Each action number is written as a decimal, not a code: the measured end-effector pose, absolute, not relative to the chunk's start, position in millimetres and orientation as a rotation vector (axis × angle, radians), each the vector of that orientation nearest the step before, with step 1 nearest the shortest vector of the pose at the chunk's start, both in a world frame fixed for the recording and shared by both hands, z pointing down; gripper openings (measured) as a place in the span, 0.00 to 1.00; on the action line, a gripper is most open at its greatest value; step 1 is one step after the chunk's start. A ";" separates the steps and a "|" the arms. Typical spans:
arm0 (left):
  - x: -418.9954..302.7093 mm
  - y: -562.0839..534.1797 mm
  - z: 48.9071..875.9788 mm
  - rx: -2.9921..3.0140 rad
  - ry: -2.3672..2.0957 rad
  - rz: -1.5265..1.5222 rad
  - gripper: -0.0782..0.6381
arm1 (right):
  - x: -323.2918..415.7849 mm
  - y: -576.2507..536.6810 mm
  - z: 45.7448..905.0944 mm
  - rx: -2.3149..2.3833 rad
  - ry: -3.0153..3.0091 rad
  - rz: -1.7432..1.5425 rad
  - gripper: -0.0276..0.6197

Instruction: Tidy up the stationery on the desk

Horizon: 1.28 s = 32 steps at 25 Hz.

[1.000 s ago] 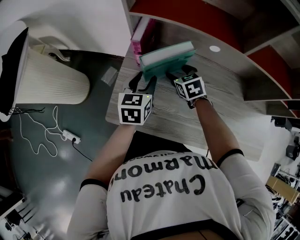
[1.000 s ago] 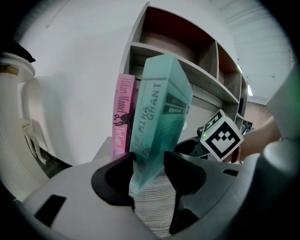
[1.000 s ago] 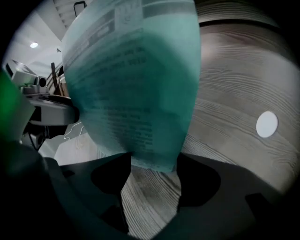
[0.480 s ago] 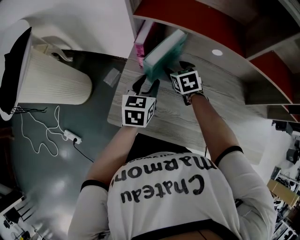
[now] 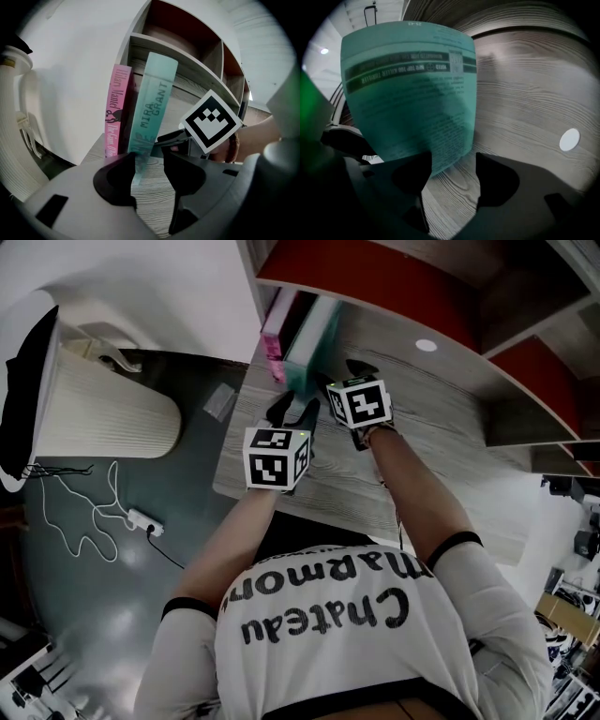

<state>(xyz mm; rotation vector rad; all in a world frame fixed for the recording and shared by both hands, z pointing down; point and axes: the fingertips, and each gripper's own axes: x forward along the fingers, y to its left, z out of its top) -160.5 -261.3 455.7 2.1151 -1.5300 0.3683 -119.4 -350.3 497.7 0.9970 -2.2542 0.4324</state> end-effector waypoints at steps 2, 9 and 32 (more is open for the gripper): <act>-159.4 -262.9 455.6 2.115 -1.523 0.368 0.38 | -119.4 -349.0 496.2 0.997 -2.259 0.450 0.49; -158.8 -271.7 455.3 2.091 -1.518 0.345 0.38 | -121.9 -341.0 489.3 0.980 -2.273 0.448 0.50; -154.5 -292.7 455.3 2.108 -1.499 0.355 0.35 | -115.5 -383.4 503.5 1.069 -2.170 0.517 0.51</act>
